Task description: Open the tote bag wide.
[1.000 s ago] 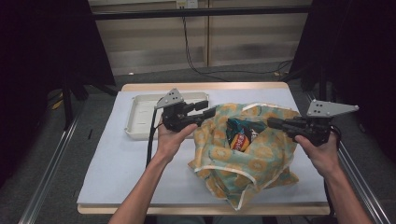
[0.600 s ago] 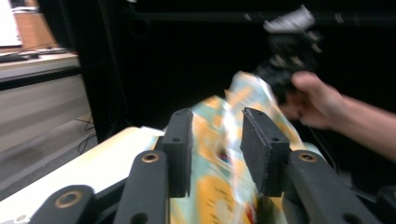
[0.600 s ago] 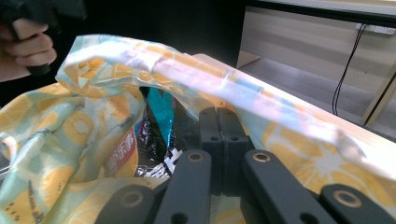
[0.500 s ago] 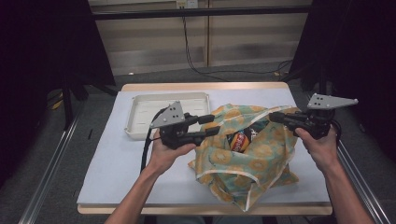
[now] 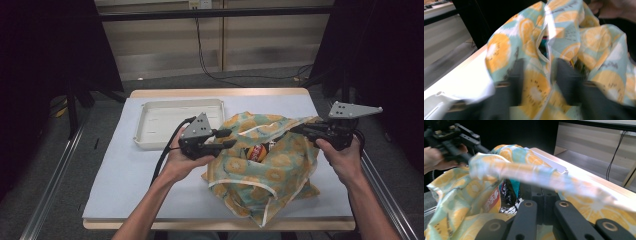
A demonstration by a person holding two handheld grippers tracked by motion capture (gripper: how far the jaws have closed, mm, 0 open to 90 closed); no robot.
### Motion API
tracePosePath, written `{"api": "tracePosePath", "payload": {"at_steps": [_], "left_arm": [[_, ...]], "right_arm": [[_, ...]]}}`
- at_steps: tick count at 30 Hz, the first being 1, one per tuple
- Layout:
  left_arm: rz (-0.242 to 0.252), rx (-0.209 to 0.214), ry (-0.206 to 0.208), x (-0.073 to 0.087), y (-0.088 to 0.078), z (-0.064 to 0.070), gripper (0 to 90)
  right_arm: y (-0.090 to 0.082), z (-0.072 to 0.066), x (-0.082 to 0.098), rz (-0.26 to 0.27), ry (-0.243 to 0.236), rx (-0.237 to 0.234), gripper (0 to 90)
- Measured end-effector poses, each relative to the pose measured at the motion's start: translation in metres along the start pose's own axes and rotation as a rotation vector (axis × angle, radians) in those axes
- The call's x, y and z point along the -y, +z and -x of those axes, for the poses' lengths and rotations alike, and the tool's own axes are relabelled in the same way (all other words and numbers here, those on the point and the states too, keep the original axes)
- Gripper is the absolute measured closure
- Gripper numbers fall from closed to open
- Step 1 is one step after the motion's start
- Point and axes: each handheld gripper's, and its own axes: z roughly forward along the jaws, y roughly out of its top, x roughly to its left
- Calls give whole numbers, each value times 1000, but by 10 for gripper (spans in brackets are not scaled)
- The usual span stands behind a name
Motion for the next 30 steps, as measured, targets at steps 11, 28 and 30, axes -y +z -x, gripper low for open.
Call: {"api": "tracePosePath", "payload": {"at_steps": [11, 28, 30], "left_arm": [[164, -69, -149, -23, -19, -40, 900], [13, -53, -376, 32, 21, -50, 734], [-7, -67, -365, 30, 15, -47, 577]], "right_arm": [[-2, -15, 1, -29, -56, -57, 900], [-9, 13, 11, 91, 40, -27, 900], [-3, 15, 14, 78, 50, -14, 900]]}}
